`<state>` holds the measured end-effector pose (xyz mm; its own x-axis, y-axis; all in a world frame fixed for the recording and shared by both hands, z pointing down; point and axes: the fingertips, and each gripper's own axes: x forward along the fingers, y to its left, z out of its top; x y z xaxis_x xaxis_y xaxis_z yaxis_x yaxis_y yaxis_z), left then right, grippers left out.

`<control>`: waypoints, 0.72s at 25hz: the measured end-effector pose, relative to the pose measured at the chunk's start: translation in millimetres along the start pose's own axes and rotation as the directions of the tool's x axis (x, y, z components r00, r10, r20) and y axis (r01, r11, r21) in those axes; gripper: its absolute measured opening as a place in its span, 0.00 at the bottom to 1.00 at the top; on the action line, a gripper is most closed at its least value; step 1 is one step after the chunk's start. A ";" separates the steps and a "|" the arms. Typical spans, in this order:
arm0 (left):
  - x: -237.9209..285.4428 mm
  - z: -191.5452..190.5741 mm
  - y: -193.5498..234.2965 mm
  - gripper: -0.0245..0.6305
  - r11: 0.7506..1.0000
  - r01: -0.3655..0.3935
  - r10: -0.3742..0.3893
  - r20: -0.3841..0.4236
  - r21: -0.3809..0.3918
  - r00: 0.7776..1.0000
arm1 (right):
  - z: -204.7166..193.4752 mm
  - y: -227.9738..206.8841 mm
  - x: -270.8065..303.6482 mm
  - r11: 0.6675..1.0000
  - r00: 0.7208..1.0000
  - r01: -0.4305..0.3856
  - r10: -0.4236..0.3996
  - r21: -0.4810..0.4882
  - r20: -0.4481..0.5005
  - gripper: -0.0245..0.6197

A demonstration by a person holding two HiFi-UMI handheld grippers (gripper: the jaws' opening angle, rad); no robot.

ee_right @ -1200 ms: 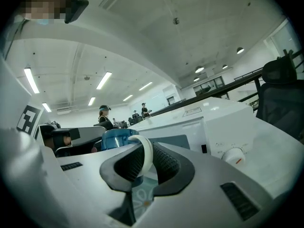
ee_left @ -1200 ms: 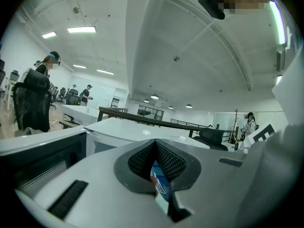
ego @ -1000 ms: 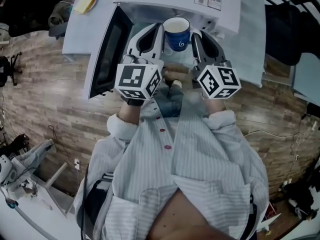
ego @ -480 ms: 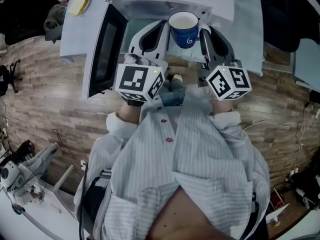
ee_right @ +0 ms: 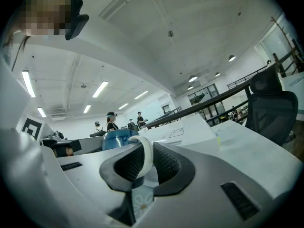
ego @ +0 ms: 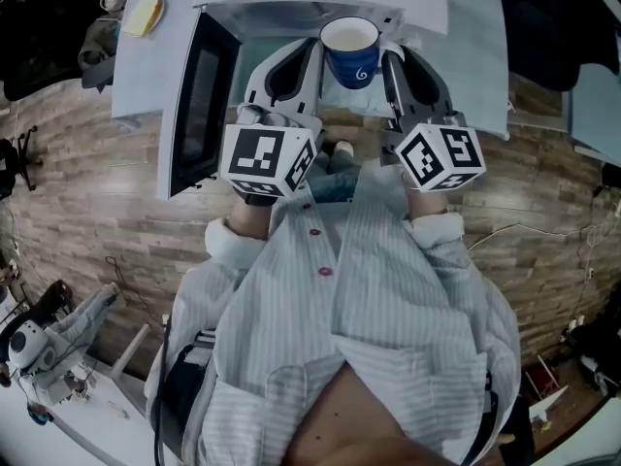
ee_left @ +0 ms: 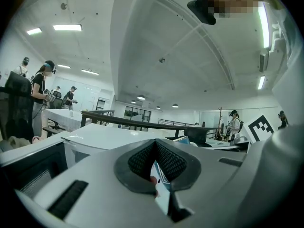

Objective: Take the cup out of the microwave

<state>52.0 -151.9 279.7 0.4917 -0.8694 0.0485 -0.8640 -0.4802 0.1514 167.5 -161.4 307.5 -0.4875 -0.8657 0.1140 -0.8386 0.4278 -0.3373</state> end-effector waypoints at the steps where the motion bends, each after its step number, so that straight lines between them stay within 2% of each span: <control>1: 0.5 -0.5 1.0 0.05 1.000 -0.002 0.002 -0.001 0.000 1.000 | -0.3 0.2 0.9 1.000 1.000 -0.001 0.001 -0.003 -0.001 0.16; 18: -5.4 -5.6 16.3 0.05 1.000 -0.030 0.030 -0.011 -0.002 0.999 | -7.7 10.8 11.1 1.000 0.999 -0.022 0.021 -0.013 -0.030 0.16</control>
<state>35.9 -154.3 287.5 0.4668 -0.8821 0.0637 -0.8781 -0.4537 0.1521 151.2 -164.4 312.4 -0.5122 -0.8482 0.1348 -0.8310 0.4499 -0.3271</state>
